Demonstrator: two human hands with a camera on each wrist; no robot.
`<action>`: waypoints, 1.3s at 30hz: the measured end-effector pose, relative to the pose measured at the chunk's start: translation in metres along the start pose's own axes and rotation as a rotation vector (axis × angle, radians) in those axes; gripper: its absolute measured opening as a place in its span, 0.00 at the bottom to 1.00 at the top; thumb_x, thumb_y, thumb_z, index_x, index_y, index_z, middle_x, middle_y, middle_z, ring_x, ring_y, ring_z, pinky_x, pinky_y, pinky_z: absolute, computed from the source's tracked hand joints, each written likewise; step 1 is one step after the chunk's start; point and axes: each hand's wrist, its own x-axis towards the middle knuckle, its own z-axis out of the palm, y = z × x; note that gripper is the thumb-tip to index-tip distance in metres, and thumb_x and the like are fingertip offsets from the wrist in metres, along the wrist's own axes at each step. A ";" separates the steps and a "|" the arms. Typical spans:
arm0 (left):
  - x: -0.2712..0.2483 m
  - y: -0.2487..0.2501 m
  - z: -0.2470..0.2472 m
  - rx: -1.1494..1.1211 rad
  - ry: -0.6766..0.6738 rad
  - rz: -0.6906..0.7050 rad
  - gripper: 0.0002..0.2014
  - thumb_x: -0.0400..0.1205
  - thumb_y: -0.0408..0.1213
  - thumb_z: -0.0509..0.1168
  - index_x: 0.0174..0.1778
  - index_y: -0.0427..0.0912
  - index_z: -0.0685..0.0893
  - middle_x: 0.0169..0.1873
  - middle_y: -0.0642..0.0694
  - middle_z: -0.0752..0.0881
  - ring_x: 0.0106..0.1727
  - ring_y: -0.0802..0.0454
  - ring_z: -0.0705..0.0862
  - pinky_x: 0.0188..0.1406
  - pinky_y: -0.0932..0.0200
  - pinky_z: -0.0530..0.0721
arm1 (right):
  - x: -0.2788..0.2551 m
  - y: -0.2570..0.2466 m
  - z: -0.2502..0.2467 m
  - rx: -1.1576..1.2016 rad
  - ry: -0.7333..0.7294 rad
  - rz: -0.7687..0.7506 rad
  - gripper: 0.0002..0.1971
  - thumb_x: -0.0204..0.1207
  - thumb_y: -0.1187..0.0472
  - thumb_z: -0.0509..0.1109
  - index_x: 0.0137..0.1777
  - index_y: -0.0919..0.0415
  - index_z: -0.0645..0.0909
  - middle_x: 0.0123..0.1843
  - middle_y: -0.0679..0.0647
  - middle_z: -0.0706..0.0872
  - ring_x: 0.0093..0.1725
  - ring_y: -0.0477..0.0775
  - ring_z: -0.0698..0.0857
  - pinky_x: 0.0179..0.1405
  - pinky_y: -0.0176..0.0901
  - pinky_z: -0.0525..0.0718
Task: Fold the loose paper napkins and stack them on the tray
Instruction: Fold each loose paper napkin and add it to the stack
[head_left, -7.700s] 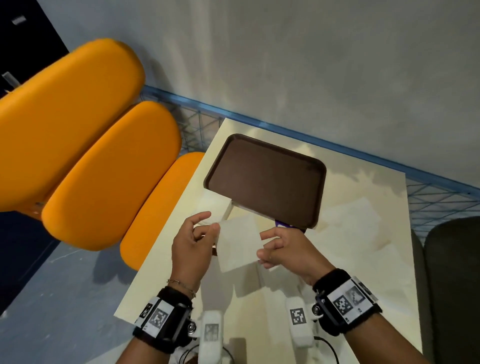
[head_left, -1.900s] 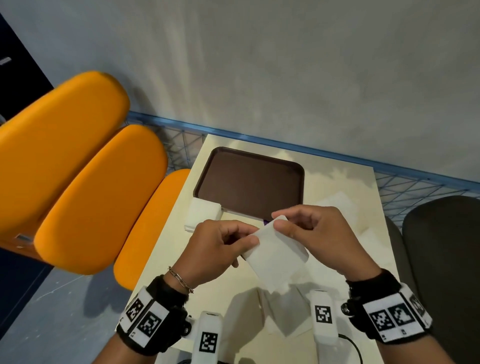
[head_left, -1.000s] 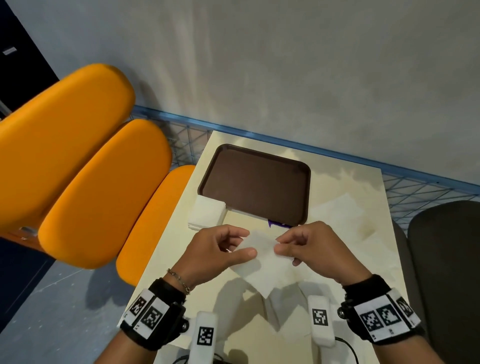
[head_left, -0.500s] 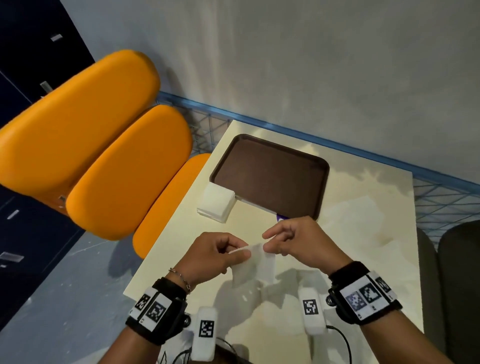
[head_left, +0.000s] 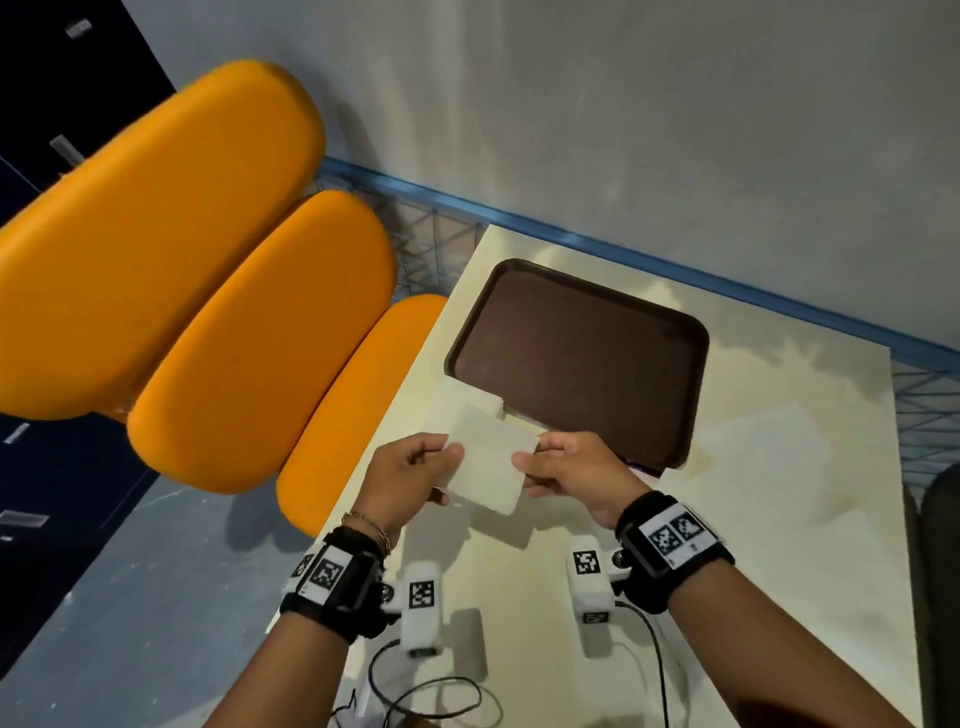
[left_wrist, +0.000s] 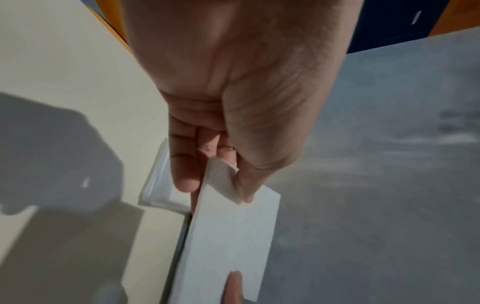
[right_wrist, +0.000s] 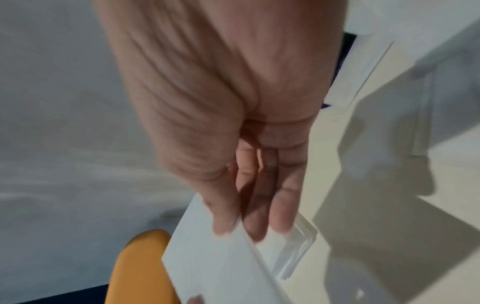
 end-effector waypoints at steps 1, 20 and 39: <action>0.015 -0.003 -0.004 0.014 0.038 -0.016 0.01 0.82 0.38 0.78 0.46 0.46 0.95 0.41 0.50 0.91 0.41 0.51 0.86 0.37 0.53 0.91 | 0.012 0.000 0.005 0.000 0.059 0.002 0.05 0.80 0.64 0.82 0.48 0.66 0.90 0.48 0.64 0.95 0.46 0.55 0.92 0.46 0.42 0.92; 0.132 -0.041 -0.011 0.358 0.274 0.024 0.08 0.82 0.40 0.77 0.56 0.48 0.95 0.44 0.55 0.92 0.50 0.53 0.89 0.53 0.61 0.86 | 0.131 0.010 0.043 -0.109 0.443 0.068 0.08 0.74 0.62 0.86 0.43 0.61 0.89 0.34 0.57 0.93 0.29 0.50 0.88 0.40 0.52 0.95; 0.128 -0.042 -0.009 0.582 0.280 0.081 0.19 0.79 0.53 0.79 0.62 0.50 0.90 0.54 0.51 0.90 0.55 0.52 0.87 0.51 0.57 0.80 | 0.102 0.023 0.004 -0.238 0.518 0.024 0.23 0.54 0.53 0.92 0.48 0.49 0.87 0.41 0.47 0.93 0.43 0.52 0.94 0.49 0.59 0.96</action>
